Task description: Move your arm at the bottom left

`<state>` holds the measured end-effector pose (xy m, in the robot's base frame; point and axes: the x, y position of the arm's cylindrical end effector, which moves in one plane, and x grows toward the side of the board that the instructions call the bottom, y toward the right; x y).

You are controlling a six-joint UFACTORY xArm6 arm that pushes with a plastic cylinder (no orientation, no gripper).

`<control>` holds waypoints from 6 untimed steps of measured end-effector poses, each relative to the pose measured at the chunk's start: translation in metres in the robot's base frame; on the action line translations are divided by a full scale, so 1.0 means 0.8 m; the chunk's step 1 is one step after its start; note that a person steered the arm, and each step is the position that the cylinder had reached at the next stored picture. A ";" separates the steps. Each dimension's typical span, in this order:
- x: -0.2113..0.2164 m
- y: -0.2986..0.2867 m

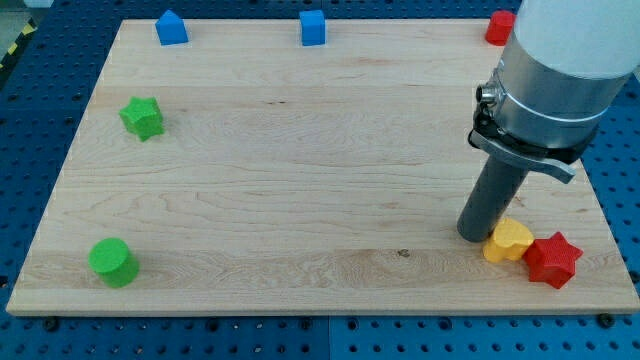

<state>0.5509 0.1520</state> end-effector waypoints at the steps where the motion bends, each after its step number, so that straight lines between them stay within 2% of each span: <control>1: 0.005 -0.040; 3: -0.049 -0.332; 4: -0.055 -0.477; 5: -0.018 -0.565; 6: 0.016 -0.567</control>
